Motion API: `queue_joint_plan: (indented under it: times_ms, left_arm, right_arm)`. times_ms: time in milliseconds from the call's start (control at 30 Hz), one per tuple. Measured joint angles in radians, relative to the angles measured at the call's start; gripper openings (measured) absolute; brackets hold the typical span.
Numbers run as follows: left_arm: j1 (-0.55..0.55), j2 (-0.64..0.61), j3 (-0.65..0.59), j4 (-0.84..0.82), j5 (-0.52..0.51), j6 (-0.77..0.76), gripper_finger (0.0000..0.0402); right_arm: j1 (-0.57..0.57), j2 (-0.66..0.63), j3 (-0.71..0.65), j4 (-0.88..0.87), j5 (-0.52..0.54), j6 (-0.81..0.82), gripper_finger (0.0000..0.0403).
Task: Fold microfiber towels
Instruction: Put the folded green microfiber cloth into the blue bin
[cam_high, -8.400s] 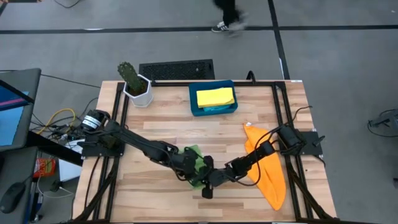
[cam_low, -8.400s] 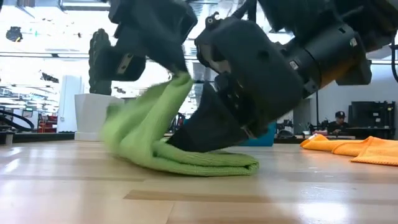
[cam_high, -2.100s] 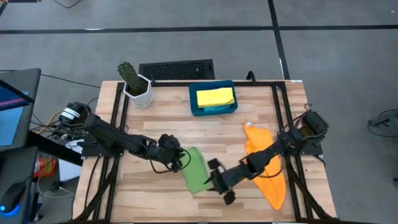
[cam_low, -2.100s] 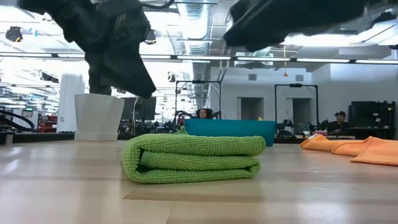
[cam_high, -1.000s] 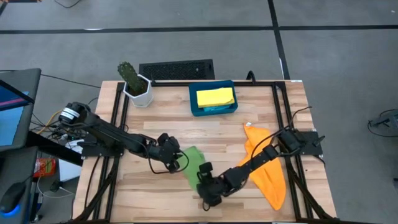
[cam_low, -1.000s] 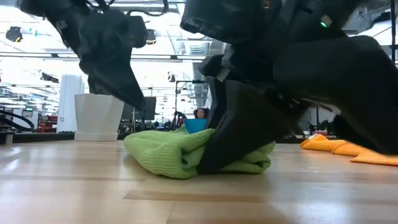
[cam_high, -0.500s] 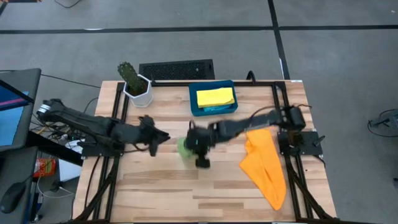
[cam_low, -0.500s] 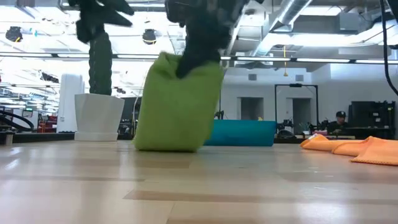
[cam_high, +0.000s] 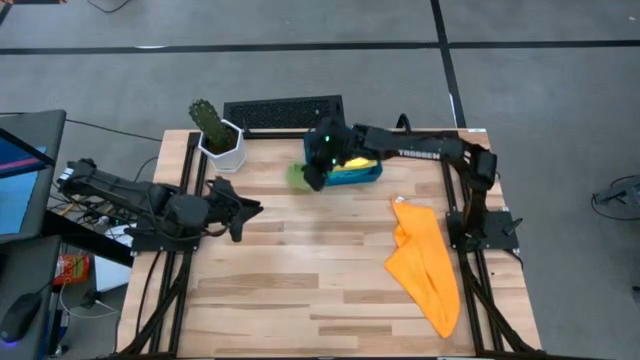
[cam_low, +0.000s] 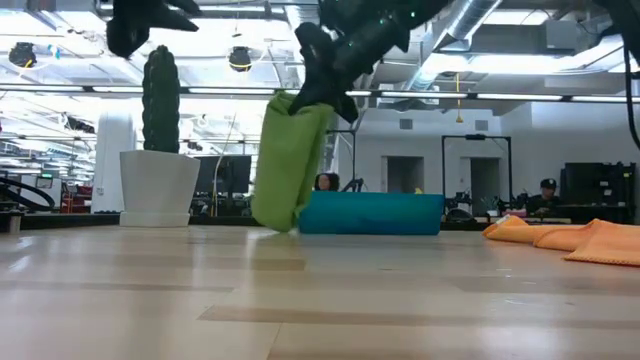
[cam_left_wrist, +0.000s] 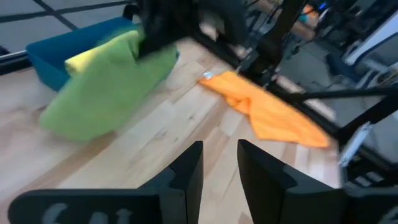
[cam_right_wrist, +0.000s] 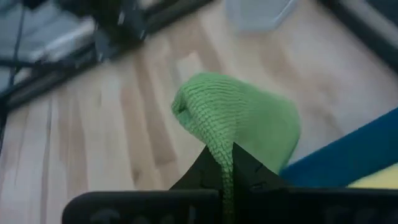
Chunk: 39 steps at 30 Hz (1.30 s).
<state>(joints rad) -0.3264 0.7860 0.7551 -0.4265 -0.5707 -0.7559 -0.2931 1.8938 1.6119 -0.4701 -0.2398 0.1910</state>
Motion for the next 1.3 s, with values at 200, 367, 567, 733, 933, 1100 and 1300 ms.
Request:
queue_joint_plan:
  times_ms: [200,367,567,733,933,1100,1300]
  left_arm:
    - [0.000,0.020,-0.001,-0.050,-0.019,0.000,0.0090]
    - [0.000,0.022,-0.001,-0.065,-0.056,0.000,0.0090]
    - [0.001,0.021,-0.001,-0.082,-0.095,0.000,0.0090]
    - [0.001,0.021,-0.001,-0.085,-0.125,0.000,0.0090]
    - [0.001,0.021,-0.001,-0.085,-0.138,0.000,0.0090]
    - [0.001,0.021,-0.001,-0.085,-0.143,0.000,0.0090]
    - [0.001,0.021,-0.001,-0.084,-0.177,-0.001,0.0090]
  right_arm:
    - [-0.110,-0.010,0.001,0.042,-0.005,0.064,0.0019]
    - [-0.177,-0.017,0.003,-0.009,0.002,0.072,0.0019]
    - [-0.225,-0.014,-0.045,-0.126,0.056,0.057,0.0019]
    - [-0.259,-0.016,-0.069,-0.213,0.111,0.000,0.0019]
    - [-0.301,-0.016,-0.098,-0.248,0.140,-0.040,0.0019]
    - [-0.339,-0.016,-0.103,-0.299,0.142,-0.072,0.0019]
    - [-0.364,-0.016,-0.103,-0.315,0.156,-0.083,0.0019]
